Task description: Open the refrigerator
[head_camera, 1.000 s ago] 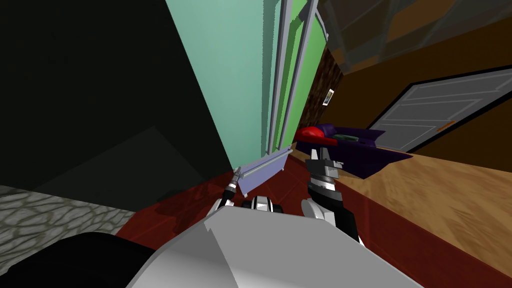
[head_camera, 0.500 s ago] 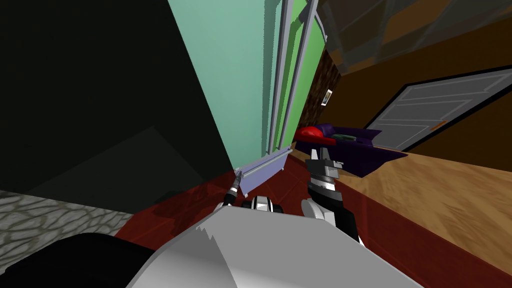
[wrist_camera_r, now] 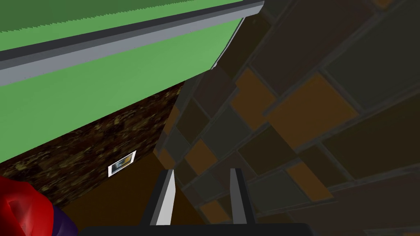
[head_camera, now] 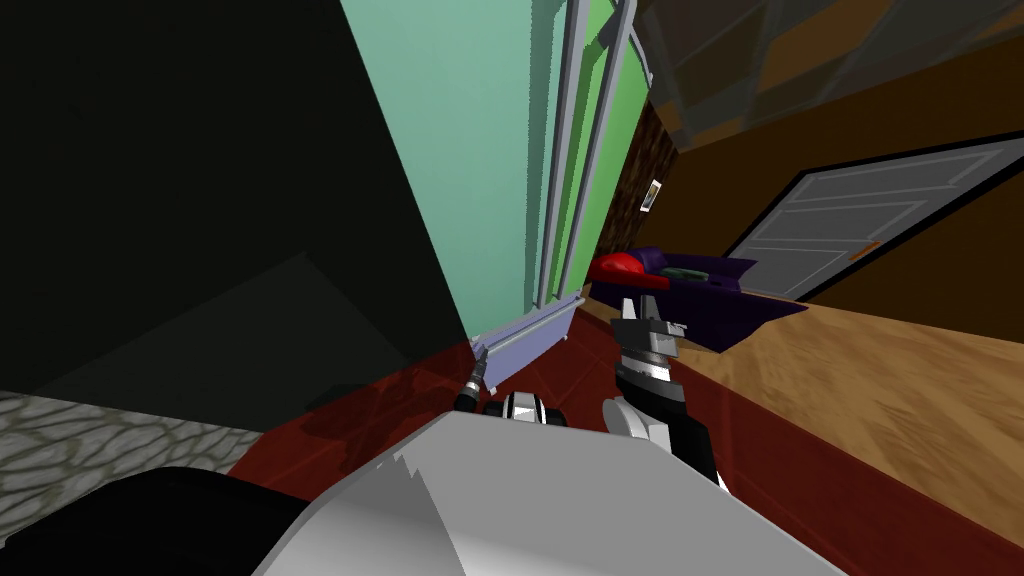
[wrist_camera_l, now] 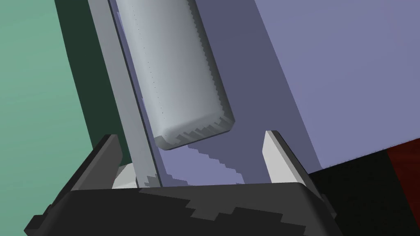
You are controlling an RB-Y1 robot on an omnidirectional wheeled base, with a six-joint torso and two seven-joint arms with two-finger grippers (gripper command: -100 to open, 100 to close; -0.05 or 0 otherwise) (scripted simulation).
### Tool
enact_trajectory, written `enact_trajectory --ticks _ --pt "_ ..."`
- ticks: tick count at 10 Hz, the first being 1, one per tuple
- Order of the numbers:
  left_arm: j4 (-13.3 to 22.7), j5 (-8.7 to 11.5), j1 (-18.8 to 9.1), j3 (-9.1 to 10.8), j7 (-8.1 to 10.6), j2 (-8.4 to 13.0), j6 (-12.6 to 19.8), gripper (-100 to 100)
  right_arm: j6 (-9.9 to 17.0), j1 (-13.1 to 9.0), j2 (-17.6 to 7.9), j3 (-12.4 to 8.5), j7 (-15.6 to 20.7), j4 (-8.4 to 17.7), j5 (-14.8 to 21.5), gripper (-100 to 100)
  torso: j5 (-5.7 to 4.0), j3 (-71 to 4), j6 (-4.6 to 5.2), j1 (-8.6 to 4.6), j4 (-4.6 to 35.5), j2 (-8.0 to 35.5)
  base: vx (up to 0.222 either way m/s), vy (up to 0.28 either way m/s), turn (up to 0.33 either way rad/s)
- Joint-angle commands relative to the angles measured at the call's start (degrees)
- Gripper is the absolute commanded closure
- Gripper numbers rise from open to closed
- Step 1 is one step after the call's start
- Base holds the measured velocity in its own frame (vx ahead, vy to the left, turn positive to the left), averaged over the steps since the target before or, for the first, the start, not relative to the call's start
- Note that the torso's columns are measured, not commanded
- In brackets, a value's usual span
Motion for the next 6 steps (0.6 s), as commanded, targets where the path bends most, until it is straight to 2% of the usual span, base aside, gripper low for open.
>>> enact_trajectory --ticks 1,2,3,6 --pt "1.5 0.0 -0.6 0.04 -0.11 -0.7 -0.3 -100 0.0 0.0 0.0 0.0 0.0 0.0 0.0 0 0.00 0.0 0.00 0.00 0.0 0.0 -0.001 0.007 -0.003" --pt "1.7 0.0 -0.6 0.04 -0.14 -0.8 -0.4 -100 0.0 0.0 0.0 0.0 0.0 0.0 0.0 0 -0.01 0.0 0.00 -0.02 0.0 0.0 0.000 0.000 0.000" --pt "1.7 0.0 -0.6 0.04 -0.14 -0.8 -0.4 100 0.0 0.0 0.0 0.0 0.0 0.0 0.0 0 -0.01 0.0 0.00 -0.02 0.0 0.0 0.000 0.000 0.000" --pt "-0.5 -0.4 1.0 -0.72 -0.37 -1.2 0.3 100 0.0 0.0 0.0 0.0 0.0 0.0 0.0 0 0.08 0.1 0.02 -0.10 -0.1 0.1 -0.135 -0.093 0.017"
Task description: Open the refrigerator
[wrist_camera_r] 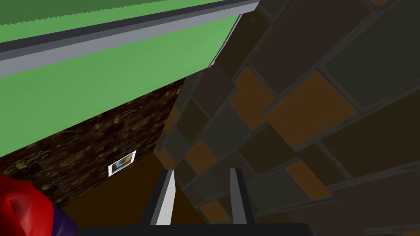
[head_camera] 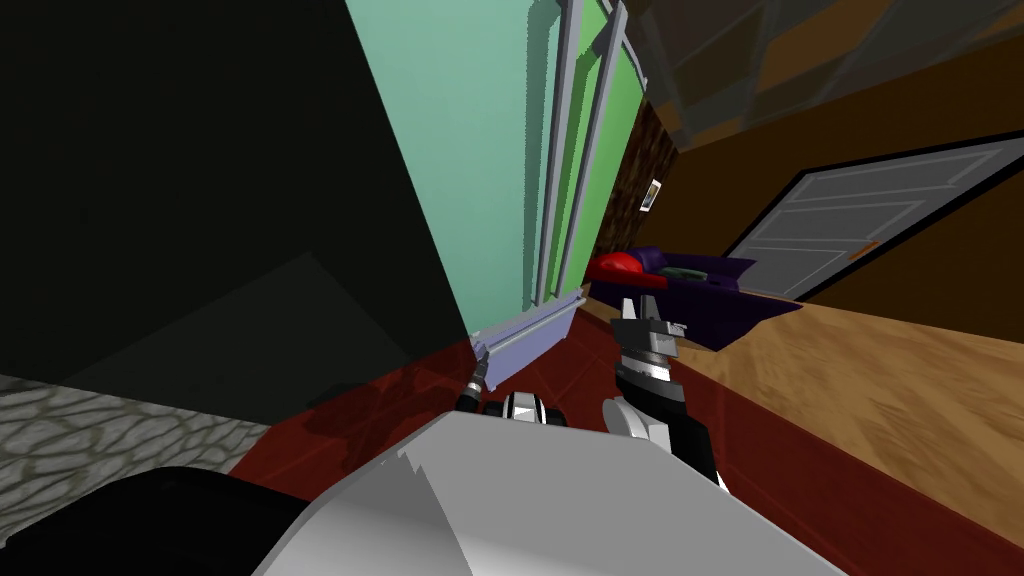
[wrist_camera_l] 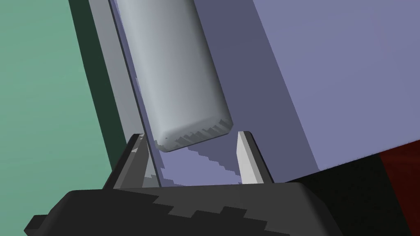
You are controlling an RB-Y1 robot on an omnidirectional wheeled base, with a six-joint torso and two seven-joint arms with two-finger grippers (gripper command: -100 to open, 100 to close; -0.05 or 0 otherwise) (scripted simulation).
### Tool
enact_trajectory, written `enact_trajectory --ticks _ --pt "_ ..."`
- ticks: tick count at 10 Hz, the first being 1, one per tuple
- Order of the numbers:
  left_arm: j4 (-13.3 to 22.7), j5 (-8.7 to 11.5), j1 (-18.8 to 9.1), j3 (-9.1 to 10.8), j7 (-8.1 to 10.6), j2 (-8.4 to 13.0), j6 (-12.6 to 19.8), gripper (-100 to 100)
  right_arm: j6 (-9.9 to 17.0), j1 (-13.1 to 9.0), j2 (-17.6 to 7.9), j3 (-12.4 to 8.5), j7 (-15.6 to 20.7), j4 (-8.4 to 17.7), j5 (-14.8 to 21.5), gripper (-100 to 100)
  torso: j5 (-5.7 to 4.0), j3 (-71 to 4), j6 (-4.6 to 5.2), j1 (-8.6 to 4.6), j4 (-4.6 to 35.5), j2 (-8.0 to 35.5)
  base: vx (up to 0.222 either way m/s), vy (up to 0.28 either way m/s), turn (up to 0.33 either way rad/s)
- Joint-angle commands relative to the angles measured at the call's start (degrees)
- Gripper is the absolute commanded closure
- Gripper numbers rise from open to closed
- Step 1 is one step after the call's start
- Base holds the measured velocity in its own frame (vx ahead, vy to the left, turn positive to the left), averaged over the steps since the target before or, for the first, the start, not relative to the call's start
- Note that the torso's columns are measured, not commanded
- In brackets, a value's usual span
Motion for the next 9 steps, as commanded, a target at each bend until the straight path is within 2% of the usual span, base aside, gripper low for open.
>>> enact_trajectory --ticks 1,2,3,5,7,9 --pt "-1.3 -0.3 1.4 -0.61 -0.13 -0.4 0.9 100 0.0 0.0 0.0 0.0 0.0 0.0 0.0 0 -0.01 0.0 0.01 0.00 0.0 -0.1 -0.168 -0.120 0.013" --pt "-1.2 -0.2 1.1 -0.47 -0.11 -0.2 0.7 100 0.0 0.0 0.0 0.0 0.0 0.0 0.0 0 -0.03 -0.1 -0.01 0.10 0.0 -0.1 -0.082 -0.057 0.000" --pt "-1.7 -0.4 2.0 -0.91 -0.28 -0.5 0.8 100 0.0 0.0 0.0 0.0 0.0 0.0 0.0 0 -0.05 -0.2 -0.04 0.36 0.1 -0.4 -0.093 -0.083 0.018" --pt "-2.3 -0.7 2.9 -1.31 -0.50 -0.8 0.8 100 0.0 0.0 0.0 0.0 0.0 0.0 0.0 0 0.01 -0.1 0.05 -0.03 0.0 -0.1 -0.152 -0.131 0.032" --pt "-2.6 -0.7 3.1 -1.26 -0.59 -0.8 0.5 100 0.0 0.0 0.0 0.0 0.0 0.0 0.0 0 0.03 -0.1 0.09 0.12 0.0 -0.2 -0.128 -0.079 0.003" --pt "-3.2 -1.1 4.4 -1.95 -0.90 -1.3 0.4 100 0.0 0.0 0.0 0.0 0.0 0.0 0.0 0 0.00 -0.2 -0.01 0.19 0.0 -0.3 -0.121 -0.087 0.017"
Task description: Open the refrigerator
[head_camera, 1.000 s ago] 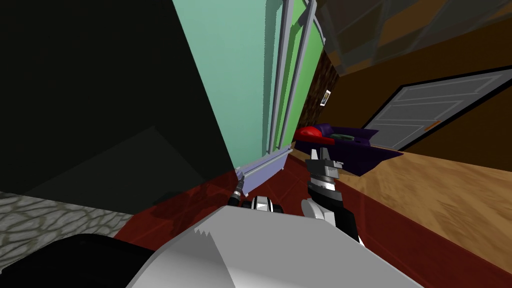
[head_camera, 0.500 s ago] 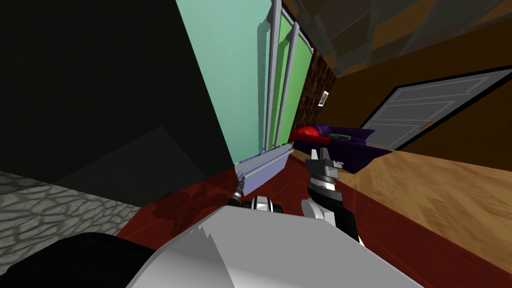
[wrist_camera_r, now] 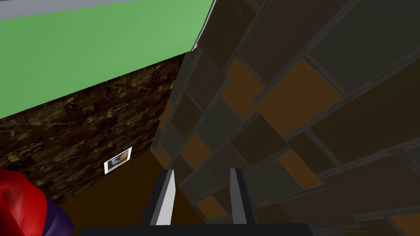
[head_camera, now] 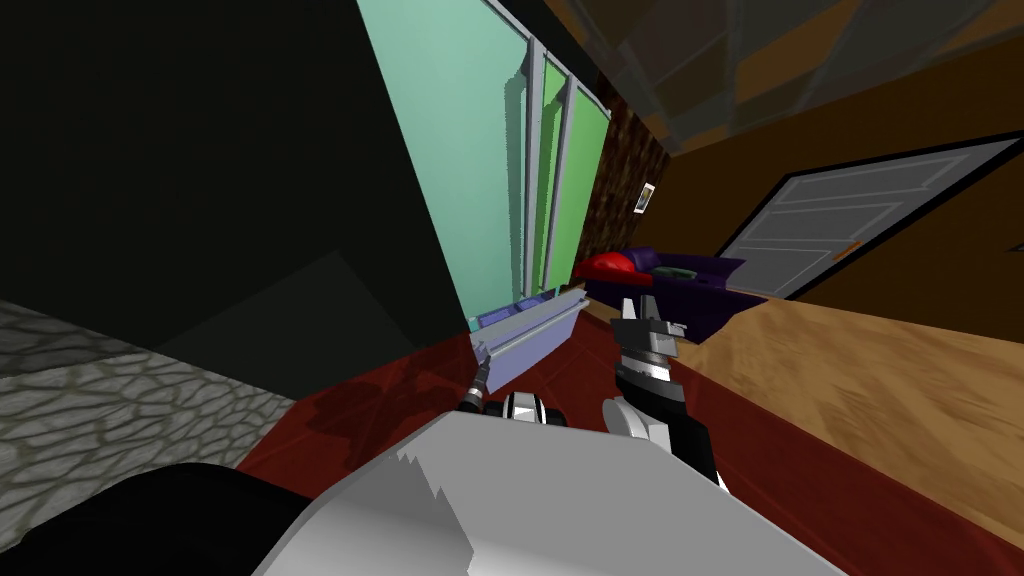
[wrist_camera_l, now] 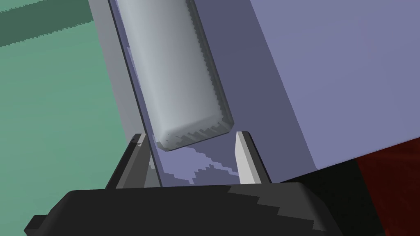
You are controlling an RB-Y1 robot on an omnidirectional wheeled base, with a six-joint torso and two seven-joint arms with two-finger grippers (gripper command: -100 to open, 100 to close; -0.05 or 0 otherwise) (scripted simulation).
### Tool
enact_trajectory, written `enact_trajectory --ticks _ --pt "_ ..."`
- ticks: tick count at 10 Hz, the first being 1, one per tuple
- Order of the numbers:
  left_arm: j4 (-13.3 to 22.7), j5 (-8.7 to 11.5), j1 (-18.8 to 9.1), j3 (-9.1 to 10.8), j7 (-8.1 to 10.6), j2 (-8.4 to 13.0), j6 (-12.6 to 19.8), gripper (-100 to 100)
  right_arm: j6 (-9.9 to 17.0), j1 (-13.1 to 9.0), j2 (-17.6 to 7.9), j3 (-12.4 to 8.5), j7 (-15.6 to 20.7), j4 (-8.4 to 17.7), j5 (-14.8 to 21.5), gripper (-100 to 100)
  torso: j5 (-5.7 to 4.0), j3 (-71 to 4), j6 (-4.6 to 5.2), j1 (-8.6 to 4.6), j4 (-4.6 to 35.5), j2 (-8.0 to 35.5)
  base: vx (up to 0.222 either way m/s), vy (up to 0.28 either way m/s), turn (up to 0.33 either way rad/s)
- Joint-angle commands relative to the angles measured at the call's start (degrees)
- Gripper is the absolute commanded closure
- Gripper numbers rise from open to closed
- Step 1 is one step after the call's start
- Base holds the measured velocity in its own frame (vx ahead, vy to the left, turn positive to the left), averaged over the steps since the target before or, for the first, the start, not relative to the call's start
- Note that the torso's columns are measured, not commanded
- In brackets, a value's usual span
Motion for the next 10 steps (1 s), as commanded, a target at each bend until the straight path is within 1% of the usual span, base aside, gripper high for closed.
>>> enact_trajectory --ticks 1,3,4,5,6,7,8,9,10 --pt "-0.5 -0.3 1.0 -0.54 -0.26 -0.4 -0.2 100 0.0 0.0 0.0 0.0 0.0 0.0 0.0 0 -0.01 0.1 0.02 -0.14 0.0 0.2 -0.138 -0.088 0.012" --pt "-1.0 -0.5 1.9 -1.00 -0.50 -0.7 -0.3 100 0.0 0.0 0.0 0.0 0.0 0.0 0.0 0 0.01 0.1 0.02 -0.09 0.0 0.1 -0.156 -0.101 0.013" --pt "-1.0 -0.4 1.4 -0.80 -0.42 -0.6 -0.4 100 0.0 0.0 0.0 0.0 0.0 0.0 0.0 0 0.00 0.1 -0.01 -0.02 0.0 0.2 -0.086 -0.046 -0.005" --pt "-1.2 -0.7 2.2 -1.23 -0.66 -0.8 -0.6 100 0.0 0.0 0.0 0.0 0.0 0.0 0.0 0 -0.04 0.0 -0.06 0.18 0.0 -0.1 -0.090 -0.053 0.008" --pt "-1.4 -0.8 2.6 -1.42 -0.79 -1.0 -0.7 100 0.0 0.0 0.0 0.0 0.0 0.0 0.0 0 -0.02 0.0 -0.07 0.07 0.0 0.0 -0.155 -0.096 0.024" --pt "1.0 0.2 -0.5 -0.58 -0.43 -0.2 0.2 -100 0.0 0.0 0.0 0.0 0.0 0.0 0.0 0 -0.03 0.2 -0.05 -0.12 0.0 0.3 -0.161 -0.060 -0.006" --pt "1.8 0.2 -2.0 -0.58 -0.43 -0.2 0.2 -100 0.0 0.0 0.0 0.0 0.0 0.0 0.0 0 -0.03 0.2 -0.01 0.02 0.1 0.3 -0.095 -0.008 -0.018" --pt "3.9 1.2 -3.8 0.20 -0.13 0.5 1.1 -100 0.0 0.0 0.0 0.0 0.0 0.0 0.0 0 -0.01 0.1 -0.02 0.13 0.1 0.1 -0.125 0.004 -0.026" --pt "5.4 1.2 -5.5 0.20 -0.13 0.5 1.1 -100 0.0 0.0 0.0 0.0 0.0 0.0 0.0 0 -0.03 0.1 -0.02 0.08 0.1 0.2 -0.109 0.008 -0.009"
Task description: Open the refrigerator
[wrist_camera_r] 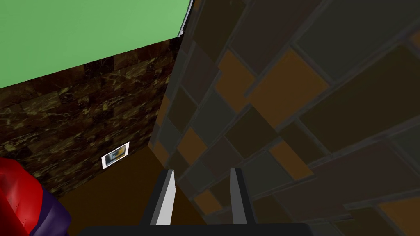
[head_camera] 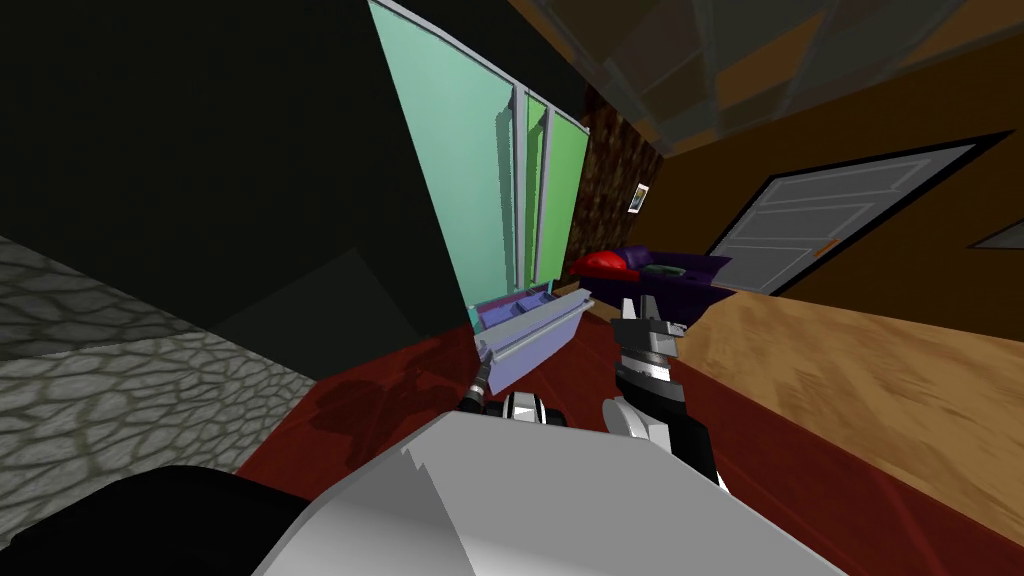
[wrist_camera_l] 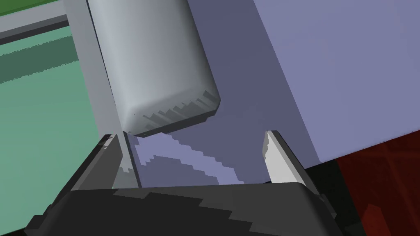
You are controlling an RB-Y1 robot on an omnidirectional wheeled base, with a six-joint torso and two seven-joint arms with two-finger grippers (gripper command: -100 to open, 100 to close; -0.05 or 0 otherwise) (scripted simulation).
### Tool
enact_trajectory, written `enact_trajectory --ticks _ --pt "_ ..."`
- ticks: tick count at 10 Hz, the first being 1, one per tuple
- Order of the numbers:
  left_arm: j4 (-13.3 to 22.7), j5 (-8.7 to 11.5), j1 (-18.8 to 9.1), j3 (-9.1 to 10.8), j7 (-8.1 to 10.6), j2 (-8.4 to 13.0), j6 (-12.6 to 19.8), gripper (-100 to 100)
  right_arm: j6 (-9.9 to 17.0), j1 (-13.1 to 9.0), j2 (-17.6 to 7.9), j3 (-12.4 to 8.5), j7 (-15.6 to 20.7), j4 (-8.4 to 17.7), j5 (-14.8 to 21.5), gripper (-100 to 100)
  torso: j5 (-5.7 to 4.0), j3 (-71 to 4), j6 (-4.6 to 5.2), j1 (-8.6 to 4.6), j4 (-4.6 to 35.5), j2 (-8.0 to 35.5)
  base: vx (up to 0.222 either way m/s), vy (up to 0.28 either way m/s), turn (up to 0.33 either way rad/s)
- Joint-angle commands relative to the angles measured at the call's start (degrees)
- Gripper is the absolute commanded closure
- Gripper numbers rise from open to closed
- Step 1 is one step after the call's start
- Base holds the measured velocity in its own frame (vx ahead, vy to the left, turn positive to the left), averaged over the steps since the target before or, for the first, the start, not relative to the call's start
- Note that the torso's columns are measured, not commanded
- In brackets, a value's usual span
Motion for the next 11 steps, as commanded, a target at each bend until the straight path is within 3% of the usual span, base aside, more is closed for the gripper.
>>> enact_trajectory --ticks 1,3,4,5,10,11 --pt "2.8 0.4 -4.4 0.42 0.04 0.1 0.5 -100 0.0 0.0 0.0 0.0 0.0 0.0 0.0 0 -0.03 0.0 0.01 -0.11 0.0 0.0 -0.039 0.001 0.005" --pt "6.4 1.4 -7.8 1.19 0.34 0.9 1.4 -100 0.0 0.0 0.0 0.0 0.0 0.0 0.0 0 -0.09 0.0 0.03 -0.25 0.0 -0.1 -0.084 -0.018 -0.015" --pt "6.4 1.4 -9.1 1.19 0.34 0.9 1.4 -100 0.0 0.0 0.0 0.0 0.0 0.0 0.0 0 -0.07 0.0 0.01 -0.21 0.0 0.0 -0.044 -0.010 0.000" --pt "9.1 2.4 -11.2 1.97 0.63 1.6 2.2 -100 0.0 0.0 0.0 0.0 0.0 0.0 0.0 0 -0.05 0.0 0.01 -0.16 0.0 -0.1 -0.085 -0.027 -0.020" --pt "13.6 3.3 -18.4 2.75 0.93 2.4 3.1 -100 0.0 0.0 0.0 0.0 0.0 0.0 0.0 0 -0.05 0.1 0.01 -0.17 0.1 0.1 -0.082 -0.007 -0.007" --pt "16.9 4.3 -21.0 3.53 1.23 3.1 3.9 -100 0.0 0.0 0.0 0.0 0.0 0.0 0.0 0 -0.06 0.0 0.01 -0.20 0.0 -0.1 -0.084 -0.016 -0.017"
